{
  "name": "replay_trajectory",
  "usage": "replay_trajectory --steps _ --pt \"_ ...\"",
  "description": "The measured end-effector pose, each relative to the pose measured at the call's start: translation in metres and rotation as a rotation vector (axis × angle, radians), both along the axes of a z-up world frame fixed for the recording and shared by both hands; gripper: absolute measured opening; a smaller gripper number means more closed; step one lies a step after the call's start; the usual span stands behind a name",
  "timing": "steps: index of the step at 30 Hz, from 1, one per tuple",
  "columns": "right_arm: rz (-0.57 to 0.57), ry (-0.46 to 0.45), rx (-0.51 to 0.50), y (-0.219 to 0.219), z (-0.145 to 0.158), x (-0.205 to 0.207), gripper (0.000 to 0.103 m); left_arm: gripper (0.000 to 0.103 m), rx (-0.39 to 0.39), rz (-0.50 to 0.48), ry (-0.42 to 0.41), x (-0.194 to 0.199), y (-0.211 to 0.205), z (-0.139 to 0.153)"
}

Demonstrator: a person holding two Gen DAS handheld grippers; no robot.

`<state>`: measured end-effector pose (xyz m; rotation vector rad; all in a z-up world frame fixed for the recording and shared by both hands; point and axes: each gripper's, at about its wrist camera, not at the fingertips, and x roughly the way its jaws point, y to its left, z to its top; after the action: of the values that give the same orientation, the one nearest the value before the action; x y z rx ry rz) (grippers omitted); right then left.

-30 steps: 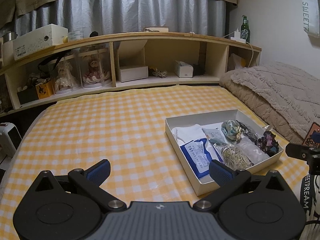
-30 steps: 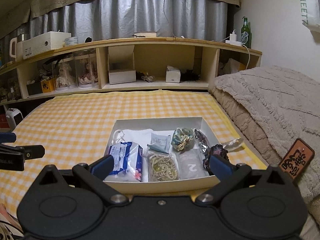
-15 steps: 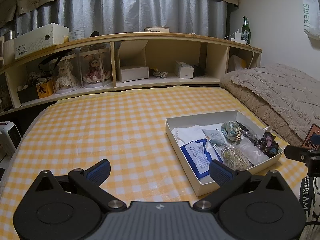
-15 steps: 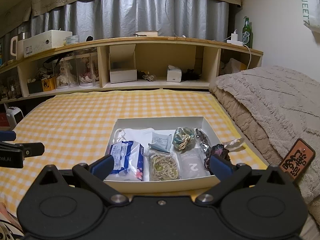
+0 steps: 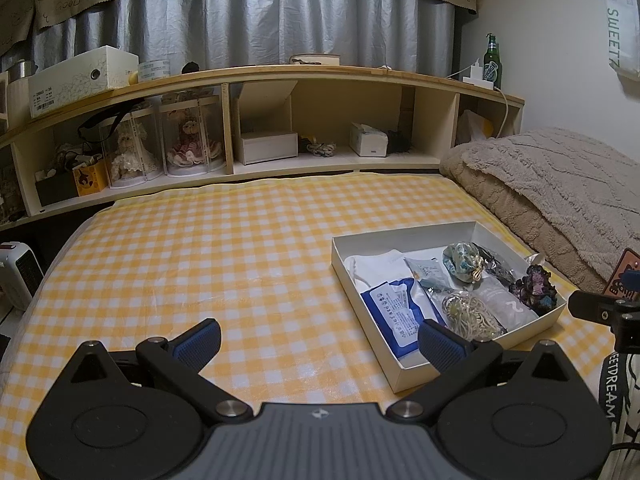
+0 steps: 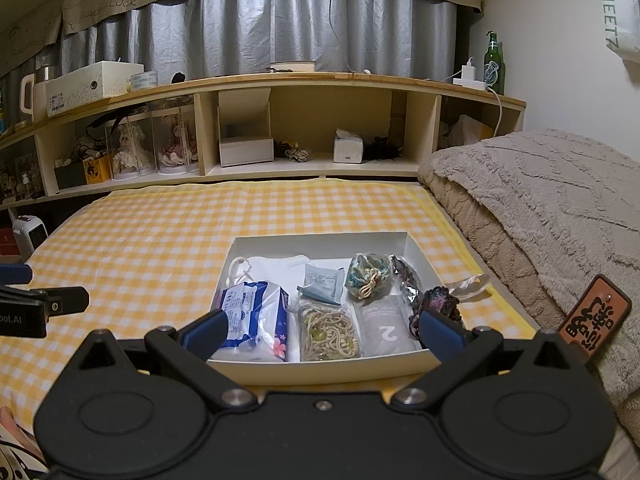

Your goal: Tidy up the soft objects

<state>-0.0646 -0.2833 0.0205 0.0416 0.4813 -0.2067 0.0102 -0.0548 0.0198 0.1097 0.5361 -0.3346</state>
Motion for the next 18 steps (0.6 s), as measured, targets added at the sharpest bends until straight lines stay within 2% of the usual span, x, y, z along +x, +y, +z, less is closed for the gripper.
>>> replay_trajectory --steps 18 --pt "0.001 0.002 0.002 -0.0018 0.0 0.0004 0.103 0.103 0.0 -0.001 0.0 0.0001 0.0005 -0.0002"
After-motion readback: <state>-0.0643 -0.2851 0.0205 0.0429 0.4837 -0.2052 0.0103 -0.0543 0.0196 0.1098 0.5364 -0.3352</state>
